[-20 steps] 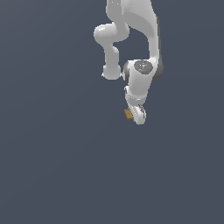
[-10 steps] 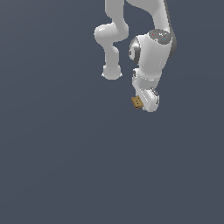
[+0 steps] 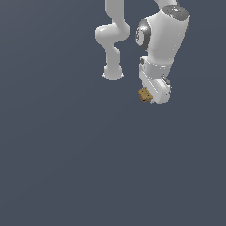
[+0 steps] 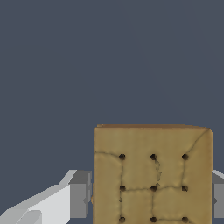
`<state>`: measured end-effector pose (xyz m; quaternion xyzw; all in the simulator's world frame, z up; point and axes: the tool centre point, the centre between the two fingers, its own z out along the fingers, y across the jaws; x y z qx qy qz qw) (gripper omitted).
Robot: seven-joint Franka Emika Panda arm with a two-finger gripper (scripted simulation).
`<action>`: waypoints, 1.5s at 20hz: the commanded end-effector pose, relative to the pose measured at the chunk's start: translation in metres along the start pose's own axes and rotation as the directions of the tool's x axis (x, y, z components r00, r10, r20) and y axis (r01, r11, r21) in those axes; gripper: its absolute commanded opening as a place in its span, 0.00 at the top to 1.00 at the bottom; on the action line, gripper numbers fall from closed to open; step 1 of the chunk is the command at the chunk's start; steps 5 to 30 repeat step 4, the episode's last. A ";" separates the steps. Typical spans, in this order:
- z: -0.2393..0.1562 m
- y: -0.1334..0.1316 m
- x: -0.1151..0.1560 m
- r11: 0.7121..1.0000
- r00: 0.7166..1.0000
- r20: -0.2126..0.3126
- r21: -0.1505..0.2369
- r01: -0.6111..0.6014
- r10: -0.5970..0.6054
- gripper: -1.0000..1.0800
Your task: Pick up the object and move it to a goal position.
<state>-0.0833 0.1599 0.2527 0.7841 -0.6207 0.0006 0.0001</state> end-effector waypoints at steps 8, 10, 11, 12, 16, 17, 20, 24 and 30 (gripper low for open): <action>-0.008 -0.002 -0.003 1.000 1.000 0.001 -0.001 0.000 0.000 1.00; -0.008 -0.002 -0.003 1.000 1.000 0.001 -0.001 0.000 0.000 1.00; -0.008 -0.002 -0.003 1.000 1.000 0.001 -0.001 0.000 0.000 1.00; -0.008 -0.002 -0.003 1.000 1.000 0.001 -0.001 0.000 0.000 1.00; -0.008 -0.002 -0.003 1.000 1.000 0.001 -0.001 0.000 0.000 1.00; -0.008 -0.002 -0.003 1.000 1.000 0.001 -0.001 0.000 0.000 1.00; -0.008 -0.002 -0.003 1.000 1.000 0.001 -0.001 0.000 0.000 1.00; -0.008 -0.002 -0.003 1.000 1.000 0.001 -0.001 0.000 0.000 1.00; -0.008 -0.002 -0.003 1.000 1.000 0.001 -0.001 0.000 0.000 1.00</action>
